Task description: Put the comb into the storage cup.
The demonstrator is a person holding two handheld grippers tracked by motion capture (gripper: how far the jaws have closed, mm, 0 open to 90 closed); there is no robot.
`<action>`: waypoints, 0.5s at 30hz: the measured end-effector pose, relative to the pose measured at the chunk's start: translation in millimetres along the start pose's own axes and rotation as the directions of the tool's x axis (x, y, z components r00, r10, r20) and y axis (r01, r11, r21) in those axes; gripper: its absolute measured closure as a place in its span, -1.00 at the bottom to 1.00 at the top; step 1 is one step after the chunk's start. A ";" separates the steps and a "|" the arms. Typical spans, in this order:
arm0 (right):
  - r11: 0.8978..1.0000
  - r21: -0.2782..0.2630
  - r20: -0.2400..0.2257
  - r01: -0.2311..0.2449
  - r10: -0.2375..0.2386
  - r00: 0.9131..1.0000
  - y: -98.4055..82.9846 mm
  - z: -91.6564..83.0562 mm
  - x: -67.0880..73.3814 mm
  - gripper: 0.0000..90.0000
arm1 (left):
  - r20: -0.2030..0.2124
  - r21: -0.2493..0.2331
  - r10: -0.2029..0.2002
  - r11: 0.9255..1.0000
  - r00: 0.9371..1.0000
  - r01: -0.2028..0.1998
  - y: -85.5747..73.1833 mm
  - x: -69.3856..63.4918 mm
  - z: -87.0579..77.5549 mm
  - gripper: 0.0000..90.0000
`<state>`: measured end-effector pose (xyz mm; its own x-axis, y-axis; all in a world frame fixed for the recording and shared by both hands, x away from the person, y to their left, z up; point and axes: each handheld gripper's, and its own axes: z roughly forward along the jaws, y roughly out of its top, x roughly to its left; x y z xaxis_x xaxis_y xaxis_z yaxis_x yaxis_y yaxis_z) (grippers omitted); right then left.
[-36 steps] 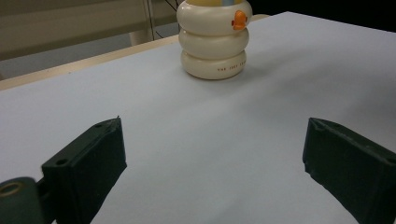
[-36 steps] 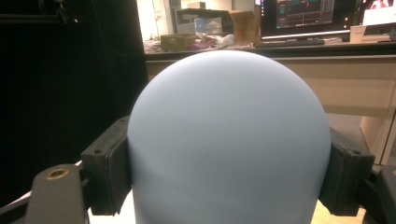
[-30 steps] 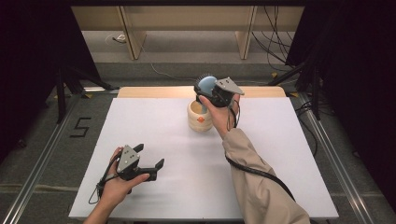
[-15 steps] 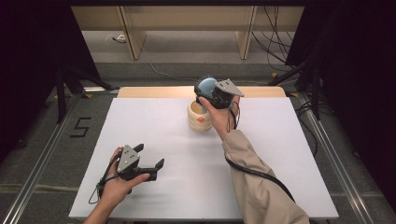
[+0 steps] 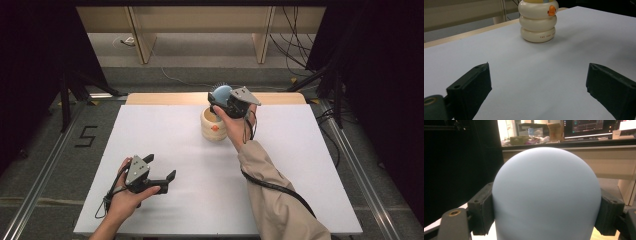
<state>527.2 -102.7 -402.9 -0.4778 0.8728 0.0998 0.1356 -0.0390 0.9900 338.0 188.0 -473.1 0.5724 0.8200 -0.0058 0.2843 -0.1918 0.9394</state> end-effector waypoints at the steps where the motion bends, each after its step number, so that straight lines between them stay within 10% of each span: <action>1: 1.000 -0.003 -0.002 0.004 -0.004 1.000 -0.3 -0.2 0.0 -0.55 | 0.000 0.000 0.000 1.000 1.000 0.000 0.0 0.1 0.0 -0.88; 15: 1.000 0.000 -0.017 -0.017 0.017 1.000 0.3 -4.7 -5.7 -0.57 | 0.001 0.001 -0.002 1.000 1.000 0.002 -0.3 0.2 0.7 -0.88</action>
<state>525.9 -110.0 -402.7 -0.4902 0.8636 0.1179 0.1435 -0.0535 0.9882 338.6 187.8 -473.5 0.5727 0.8197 -0.0078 0.2859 -0.1908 0.9391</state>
